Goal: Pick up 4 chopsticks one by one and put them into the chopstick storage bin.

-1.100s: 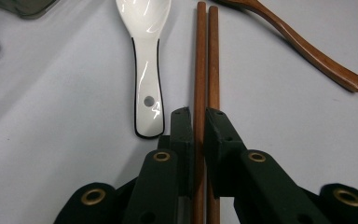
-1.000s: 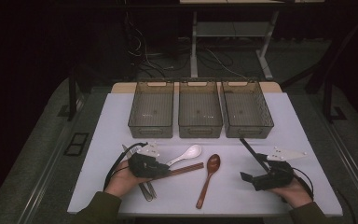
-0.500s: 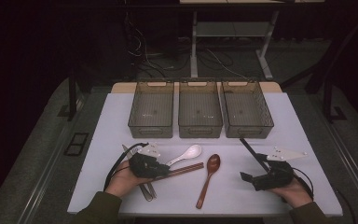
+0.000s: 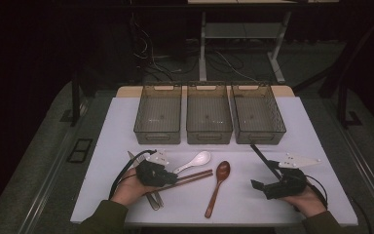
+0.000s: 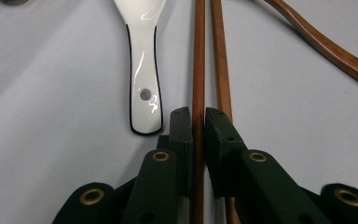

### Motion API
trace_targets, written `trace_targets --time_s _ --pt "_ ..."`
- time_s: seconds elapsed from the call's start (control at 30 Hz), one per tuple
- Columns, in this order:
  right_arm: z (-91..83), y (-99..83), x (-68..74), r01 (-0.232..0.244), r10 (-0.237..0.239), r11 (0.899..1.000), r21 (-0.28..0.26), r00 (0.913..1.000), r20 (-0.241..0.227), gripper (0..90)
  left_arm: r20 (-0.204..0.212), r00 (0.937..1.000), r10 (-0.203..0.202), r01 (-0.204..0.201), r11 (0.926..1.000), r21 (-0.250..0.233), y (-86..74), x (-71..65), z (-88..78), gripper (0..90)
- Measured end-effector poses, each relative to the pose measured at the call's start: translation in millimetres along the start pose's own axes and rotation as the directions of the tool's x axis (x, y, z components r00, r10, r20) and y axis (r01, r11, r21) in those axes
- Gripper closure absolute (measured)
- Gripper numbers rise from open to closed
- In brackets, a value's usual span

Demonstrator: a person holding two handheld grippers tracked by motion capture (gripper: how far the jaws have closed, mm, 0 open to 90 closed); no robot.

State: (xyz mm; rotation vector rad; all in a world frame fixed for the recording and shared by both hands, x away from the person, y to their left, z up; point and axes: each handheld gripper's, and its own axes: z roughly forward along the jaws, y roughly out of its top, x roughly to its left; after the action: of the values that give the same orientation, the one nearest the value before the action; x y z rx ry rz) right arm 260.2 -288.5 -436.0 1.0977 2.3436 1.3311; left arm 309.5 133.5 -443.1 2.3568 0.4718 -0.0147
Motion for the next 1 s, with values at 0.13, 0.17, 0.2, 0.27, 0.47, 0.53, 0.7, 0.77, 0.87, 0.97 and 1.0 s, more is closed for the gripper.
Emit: trace_targets --time_s 0.13,0.17,0.2,0.27,0.47,0.53,0.7,0.77,0.87,0.97,1.0 --pt "0.1 0.0 0.1 0.000 0.000 1.000 0.000 1.0000 0.000 1.7 -0.013 0.9999 0.004 -0.004 1.0000 0.005 0.7 -1.2 0.2 81.7" --pt "0.1 0.0 0.1 0.000 0.000 1.000 0.000 1.0000 0.000 1.7 -0.016 0.9998 0.006 -0.006 1.0000 0.006 1.0 -1.7 0.3 82.3" --pt "0.1 0.0 0.1 0.000 0.000 1.000 0.001 1.0000 0.000 1.7 -0.021 0.9997 0.012 -0.012 0.9999 0.007 1.3 -2.1 0.4 82.8" --pt "0.2 -0.1 0.2 0.002 -0.002 1.000 0.002 1.0000 -0.001 1.7 -0.026 0.9996 0.014 -0.014 0.9998 0.012 1.7 -2.7 0.3 83.1" --pt "1.2 -0.8 1.0 0.013 -0.013 1.000 0.009 0.9999 -0.003 1.7 -0.015 0.9999 -0.001 0.001 0.9999 0.011 1.7 -2.4 -0.4 83.5" --pt "1.3 -1.9 1.6 0.018 -0.018 1.000 0.010 0.9998 -0.008 1.6 -0.011 0.9999 -0.002 0.002 1.0000 0.007 1.9 -2.9 -1.1 83.6" --pt "6.6 -6.6 2.1 0.015 -0.015 1.000 0.021 0.9996 -0.025 1.6 -0.009 0.9999 -0.006 0.006 0.9999 -0.013 2.8 -1.6 -5.0 83.6" --pt "9.0 -8.1 2.4 0.022 -0.021 0.999 0.037 0.9995 -0.023 1.6 -0.010 0.9999 -0.009 0.009 0.9998 -0.018 2.6 -0.5 -7.6 83.6" --pt "9.5 -8.3 2.8 0.025 -0.024 0.999 0.039 0.9993 -0.028 1.6 -0.004 0.9999 -0.016 0.015 0.9991 -0.040 2.7 0.3 -12.2 83.6" --pt "9.1 -7.9 2.5 0.021 -0.020 0.999 0.033 0.9993 -0.032 1.6 0.003 0.9998 -0.017 0.017 0.9987 -0.049 3.6 0.7 -15.7 83.6" --pt "9.1 -7.7 2.3 0.020 -0.019 0.999 0.032 0.9993 -0.033 1.6 0.002 0.9998 -0.017 0.018 0.9987 -0.049 4.0 0.7 -16.6 83.6"
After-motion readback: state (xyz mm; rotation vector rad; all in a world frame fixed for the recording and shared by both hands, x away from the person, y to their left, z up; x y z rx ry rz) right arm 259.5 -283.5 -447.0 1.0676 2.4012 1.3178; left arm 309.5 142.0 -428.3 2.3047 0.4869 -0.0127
